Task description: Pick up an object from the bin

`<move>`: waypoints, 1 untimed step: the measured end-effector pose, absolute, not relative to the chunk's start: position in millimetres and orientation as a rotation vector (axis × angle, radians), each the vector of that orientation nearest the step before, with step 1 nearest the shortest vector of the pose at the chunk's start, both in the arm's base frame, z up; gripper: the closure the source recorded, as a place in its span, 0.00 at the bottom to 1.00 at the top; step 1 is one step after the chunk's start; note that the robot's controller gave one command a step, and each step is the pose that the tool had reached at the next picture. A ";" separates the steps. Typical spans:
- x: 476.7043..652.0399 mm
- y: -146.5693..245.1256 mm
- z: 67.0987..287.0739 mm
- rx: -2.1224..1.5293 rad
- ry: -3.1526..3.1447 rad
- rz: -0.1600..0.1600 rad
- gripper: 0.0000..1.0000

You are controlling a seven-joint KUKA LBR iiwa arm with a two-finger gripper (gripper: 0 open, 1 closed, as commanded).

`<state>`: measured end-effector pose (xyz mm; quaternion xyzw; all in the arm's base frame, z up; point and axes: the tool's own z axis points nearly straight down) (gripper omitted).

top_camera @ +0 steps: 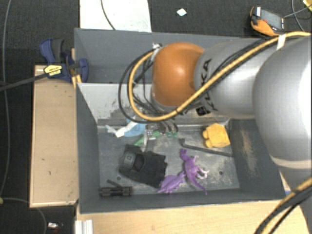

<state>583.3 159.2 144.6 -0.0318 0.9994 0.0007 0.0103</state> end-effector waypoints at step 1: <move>509.6 169.2 135.4 0.555 3.088 0.008 0.00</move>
Offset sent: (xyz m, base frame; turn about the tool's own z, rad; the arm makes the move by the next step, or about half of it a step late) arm -0.0418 0.0425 0.0000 0.0273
